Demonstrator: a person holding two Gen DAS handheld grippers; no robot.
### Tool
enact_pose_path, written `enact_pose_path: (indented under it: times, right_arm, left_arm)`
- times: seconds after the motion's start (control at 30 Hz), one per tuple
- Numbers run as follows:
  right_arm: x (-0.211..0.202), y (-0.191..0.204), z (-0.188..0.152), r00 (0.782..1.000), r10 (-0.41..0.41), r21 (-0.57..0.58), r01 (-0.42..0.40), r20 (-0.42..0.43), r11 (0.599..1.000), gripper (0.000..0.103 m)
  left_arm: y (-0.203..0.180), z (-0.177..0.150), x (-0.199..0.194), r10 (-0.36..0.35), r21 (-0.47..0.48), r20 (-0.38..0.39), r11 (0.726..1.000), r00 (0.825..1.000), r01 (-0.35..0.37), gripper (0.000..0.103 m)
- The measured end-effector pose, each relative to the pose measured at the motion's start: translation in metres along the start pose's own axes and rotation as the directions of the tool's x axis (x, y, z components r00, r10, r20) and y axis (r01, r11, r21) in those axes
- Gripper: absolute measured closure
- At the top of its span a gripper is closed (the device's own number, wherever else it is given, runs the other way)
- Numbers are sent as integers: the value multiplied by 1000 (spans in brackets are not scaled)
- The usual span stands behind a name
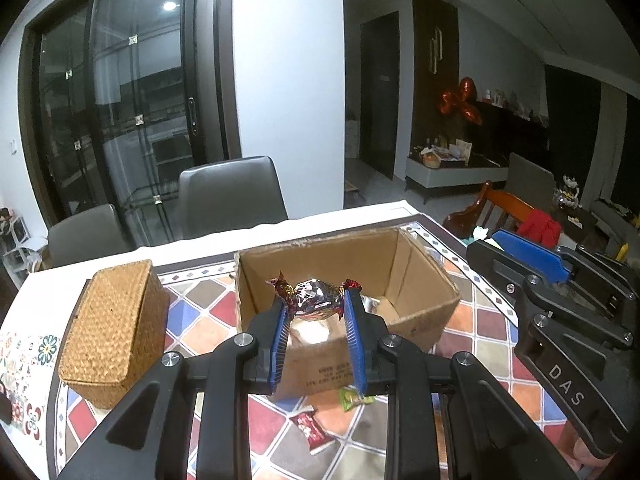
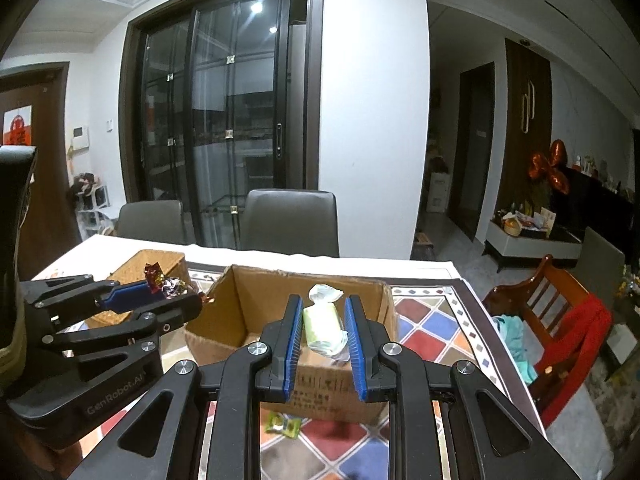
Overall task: Organize snacks
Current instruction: 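Lift both candies and carry them over the cardboard box, then open both tools to drop the candies into the box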
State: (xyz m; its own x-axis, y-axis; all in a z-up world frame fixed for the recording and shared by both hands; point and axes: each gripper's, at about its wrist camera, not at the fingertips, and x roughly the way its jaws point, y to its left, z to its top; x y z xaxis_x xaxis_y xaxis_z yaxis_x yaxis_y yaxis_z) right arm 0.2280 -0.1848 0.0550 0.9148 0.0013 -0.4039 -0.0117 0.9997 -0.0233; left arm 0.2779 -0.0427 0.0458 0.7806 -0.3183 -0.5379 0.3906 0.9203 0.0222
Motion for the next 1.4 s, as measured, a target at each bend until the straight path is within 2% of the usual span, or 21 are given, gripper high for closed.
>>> enact_pose_path:
  times: [0.3,0.53,0.9,1.27,1.33,1.4]
  right_arm:
    - [30,-13,12,1000,3,33,-3,-19,999,80]
    - [49,-14,18,1000,-22,11,23,-20,1000,80]
    - [77,-15,20,999,-20,-9,19,-43,1000,80]
    - [102,-10,16,995,21,-31,-24,-101,999,80]
    - [103,-9,16,994,26,-29,-29,-108,999,75]
    - [103,-9,17,994,23,-28,-26,-109,999,64]
  left_arm:
    - [4,17,23,34,-12,21,999,999,-34,76]
    - [10,26,41,68,-28,27,997,997,-67,76]
    - [13,27,73,94,-22,-12,995,996,-94,76]
    - [14,25,87,97,-29,-51,995,994,-99,75]
    - [15,25,88,99,-32,-53,994,994,-101,72]
    - [15,24,87,106,-34,-55,994,993,-108,63]
